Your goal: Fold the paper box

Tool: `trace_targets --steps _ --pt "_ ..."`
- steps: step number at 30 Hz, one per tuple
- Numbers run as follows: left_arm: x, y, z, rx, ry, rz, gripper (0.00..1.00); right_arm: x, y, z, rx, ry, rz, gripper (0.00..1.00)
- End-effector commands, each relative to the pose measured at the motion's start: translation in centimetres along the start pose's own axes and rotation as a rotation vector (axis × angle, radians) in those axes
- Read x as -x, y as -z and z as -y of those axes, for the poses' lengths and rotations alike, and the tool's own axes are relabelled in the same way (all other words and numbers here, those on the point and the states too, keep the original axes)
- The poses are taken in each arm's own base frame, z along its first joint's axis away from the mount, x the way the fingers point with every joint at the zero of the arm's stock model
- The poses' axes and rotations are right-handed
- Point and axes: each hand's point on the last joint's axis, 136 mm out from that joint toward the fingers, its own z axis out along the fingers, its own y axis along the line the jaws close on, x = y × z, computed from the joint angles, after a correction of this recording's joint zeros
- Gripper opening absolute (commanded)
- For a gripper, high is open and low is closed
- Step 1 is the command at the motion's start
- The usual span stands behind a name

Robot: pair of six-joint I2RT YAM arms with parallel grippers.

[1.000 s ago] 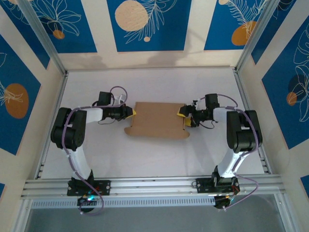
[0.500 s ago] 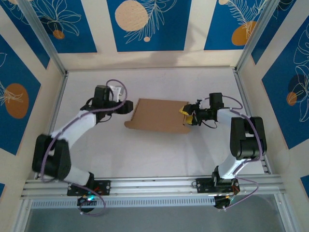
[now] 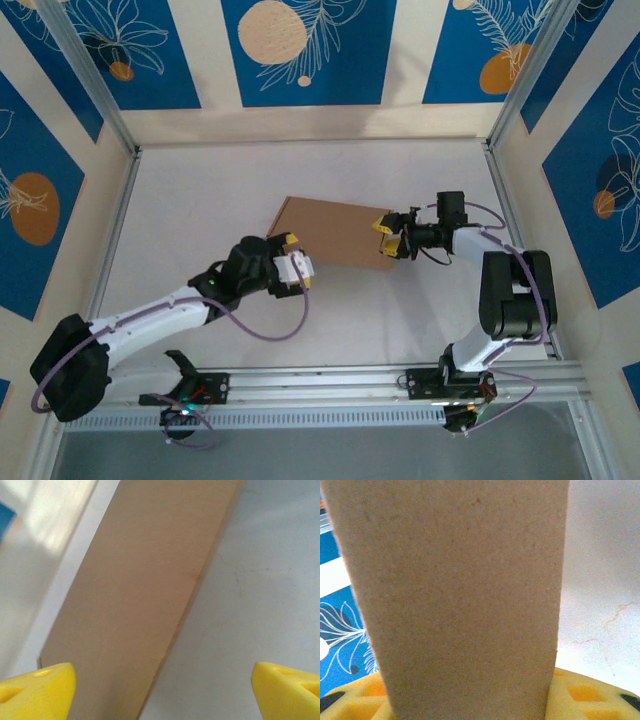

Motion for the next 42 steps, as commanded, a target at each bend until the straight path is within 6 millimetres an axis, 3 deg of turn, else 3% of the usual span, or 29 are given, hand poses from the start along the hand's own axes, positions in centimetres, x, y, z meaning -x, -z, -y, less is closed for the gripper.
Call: trace_targets --steps 1,4,8,16,20,24,27,30,36,40,42 --pt "0.3 -1.1 -2.2 0.201 -0.251 -0.041 0.9 -1.3 0.5 -1.4 0.06 -0.022 -0.054 0.4" --pt "1.4 -1.6 -4.2 0.365 -0.316 -0.042 0.89 -1.7 0.4 -1.6 0.07 -0.028 -0.066 0.4" --pt "2.1 -1.9 -5.1 0.423 -0.335 -0.026 0.86 -2.1 0.5 -1.8 0.075 -0.029 -0.068 0.4" --pt "1.6 -3.1 -5.2 0.422 -0.402 -0.077 0.6 -2.6 0.5 -2.1 0.095 -0.045 -0.093 0.4" --pt "1.6 -3.1 -5.2 0.412 -0.422 -0.093 0.52 -2.8 0.4 -2.2 0.095 -0.047 -0.101 0.42" --pt "2.0 -2.6 -5.6 0.389 -0.435 -0.114 0.52 -3.0 0.4 -2.3 0.09 -0.049 -0.104 0.55" --pt "2.0 -2.2 -4.7 0.27 -0.422 -0.148 0.51 -3.2 0.8 -2.5 0.062 -0.034 -0.083 0.71" --pt "1.7 -1.5 -4.2 0.171 -0.375 -0.196 0.51 -3.4 1.5 -2.8 0.021 -0.01 -0.047 0.8" --pt "1.8 -0.4 -4.1 0.059 -0.296 -0.273 0.5 -2.9 4.4 -2.3 -0.119 0.045 0.123 0.84" --pt "2.0 -0.5 -3.6 0.047 -0.236 -0.235 0.56 -2.6 4.2 -2.4 -0.051 0.0 0.101 0.79" --pt "1.9 -0.1 -2.3 0.005 -0.219 -0.197 0.58 -2.2 4.3 -1.8 -0.088 0.017 0.12 0.76"
